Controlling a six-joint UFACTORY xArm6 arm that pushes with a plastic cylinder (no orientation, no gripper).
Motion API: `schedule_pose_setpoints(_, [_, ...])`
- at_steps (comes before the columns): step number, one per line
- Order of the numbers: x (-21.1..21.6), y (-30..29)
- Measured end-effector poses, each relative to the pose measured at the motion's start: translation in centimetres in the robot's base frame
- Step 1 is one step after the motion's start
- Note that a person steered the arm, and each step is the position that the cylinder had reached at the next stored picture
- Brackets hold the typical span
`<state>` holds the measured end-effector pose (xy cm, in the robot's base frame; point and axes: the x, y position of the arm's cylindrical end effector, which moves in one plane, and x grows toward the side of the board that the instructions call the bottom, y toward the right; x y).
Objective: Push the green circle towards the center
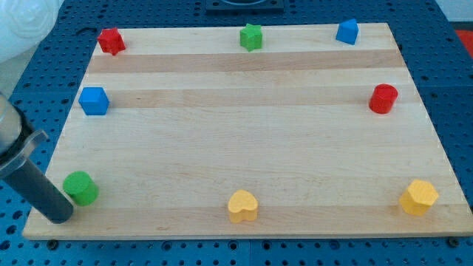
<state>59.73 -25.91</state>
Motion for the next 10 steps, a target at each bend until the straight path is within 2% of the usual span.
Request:
schedule_pose_setpoints(2, [-0.1,0.8])
schedule_pose_setpoints(5, [-3.0,1.0])
schedule_pose_setpoints(10, [-5.0,1.0])
